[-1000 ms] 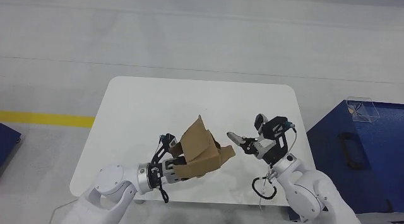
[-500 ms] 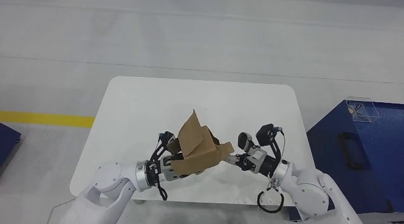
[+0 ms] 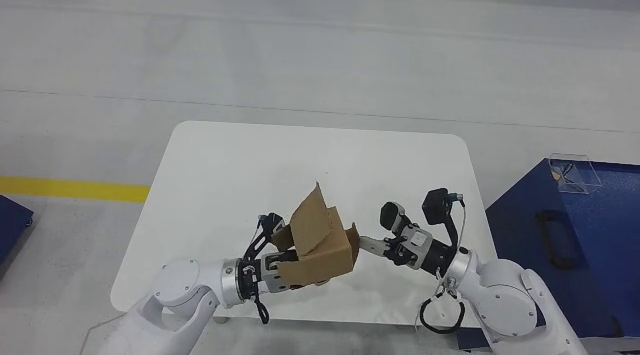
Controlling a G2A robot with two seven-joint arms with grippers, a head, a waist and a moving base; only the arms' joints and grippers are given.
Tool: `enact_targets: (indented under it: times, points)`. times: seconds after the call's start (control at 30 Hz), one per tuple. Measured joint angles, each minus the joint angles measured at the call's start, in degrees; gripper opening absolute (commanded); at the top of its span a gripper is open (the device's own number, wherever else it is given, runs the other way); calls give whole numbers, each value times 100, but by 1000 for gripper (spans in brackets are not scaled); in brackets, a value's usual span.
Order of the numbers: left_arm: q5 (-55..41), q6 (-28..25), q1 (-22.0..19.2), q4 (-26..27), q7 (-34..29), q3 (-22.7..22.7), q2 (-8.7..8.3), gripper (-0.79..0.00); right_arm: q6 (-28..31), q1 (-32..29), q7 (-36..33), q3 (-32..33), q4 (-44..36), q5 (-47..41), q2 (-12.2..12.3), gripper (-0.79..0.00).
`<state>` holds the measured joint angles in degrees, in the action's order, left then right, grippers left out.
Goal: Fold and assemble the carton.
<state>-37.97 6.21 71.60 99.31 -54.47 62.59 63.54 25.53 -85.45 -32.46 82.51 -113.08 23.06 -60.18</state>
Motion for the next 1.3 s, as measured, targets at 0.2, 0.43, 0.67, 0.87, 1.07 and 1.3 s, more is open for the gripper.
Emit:
enact_targets:
  times: [0.2,0.43,0.67,0.87,1.07,1.3]
  points:
    - [116,-4,21,7,9,-39,-1,-785,-15,16,41,-37,-69,62,3,0]
    - [139,8,28,3,9,-40,-3,-785,-70,-29,45,-79,-180,222,10,0]
    - [162,-15,56,0,-5,-20,-9,-785,-179,-76,82,-161,-250,452,11,0]
    - [162,-26,83,8,-20,1,-15,-785,-225,-78,134,-216,-273,501,9,0]
    - [208,-62,108,24,-21,-7,-17,-785,-148,-165,304,-105,-356,397,16,0]
    - [311,-64,115,62,-21,-33,-21,-785,-186,-219,275,-93,-404,474,25,0]
